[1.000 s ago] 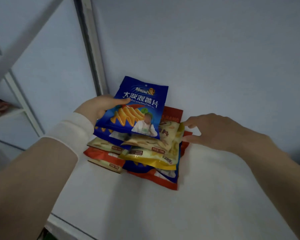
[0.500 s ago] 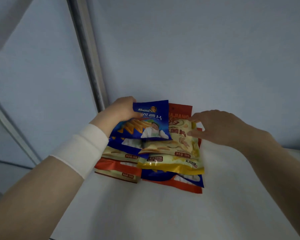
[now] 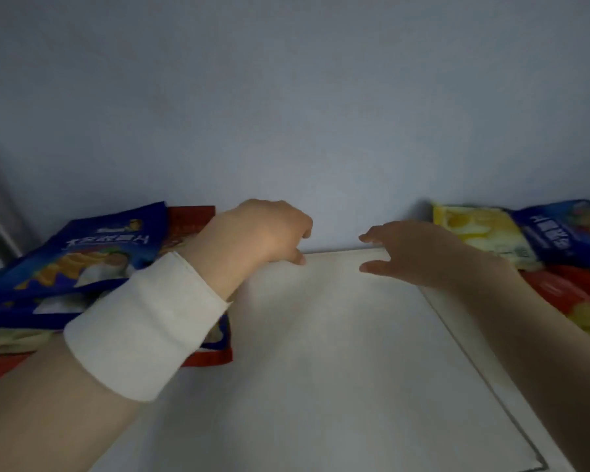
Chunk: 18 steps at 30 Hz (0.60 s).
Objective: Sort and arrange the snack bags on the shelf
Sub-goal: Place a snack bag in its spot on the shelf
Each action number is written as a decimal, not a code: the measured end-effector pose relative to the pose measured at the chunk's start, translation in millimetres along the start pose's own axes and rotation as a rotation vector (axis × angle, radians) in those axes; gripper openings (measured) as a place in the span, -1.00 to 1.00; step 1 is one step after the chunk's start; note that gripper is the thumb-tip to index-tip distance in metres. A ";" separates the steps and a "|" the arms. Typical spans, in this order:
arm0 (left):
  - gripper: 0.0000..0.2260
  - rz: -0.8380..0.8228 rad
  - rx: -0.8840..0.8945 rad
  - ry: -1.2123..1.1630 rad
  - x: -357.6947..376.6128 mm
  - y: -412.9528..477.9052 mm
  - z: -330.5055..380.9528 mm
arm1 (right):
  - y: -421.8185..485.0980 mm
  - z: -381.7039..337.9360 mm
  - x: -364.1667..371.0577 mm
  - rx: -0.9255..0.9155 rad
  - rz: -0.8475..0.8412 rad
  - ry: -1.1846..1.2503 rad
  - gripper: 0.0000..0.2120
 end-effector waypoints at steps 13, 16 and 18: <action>-0.55 0.112 0.272 0.078 -97.8 106.1 367.3 | -158.3 343.5 46.2 0.308 -0.081 0.117 -0.48; -0.54 0.087 0.289 0.097 -105.0 127.1 412.5 | -174.6 388.0 56.3 0.367 -0.108 0.171 -0.52; -0.53 0.075 0.280 0.092 -105.3 142.5 434.1 | -181.1 405.9 62.3 0.388 -0.104 0.207 -0.51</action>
Point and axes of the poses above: each hand's wrist, its own y-axis towards the middle knuckle, its own x-axis out of the palm, z = x × y, the point moved 6 cm from there along y, towards the middle knuckle, and after that the axes turned 10 degrees about -z, right-handed, at the moved point
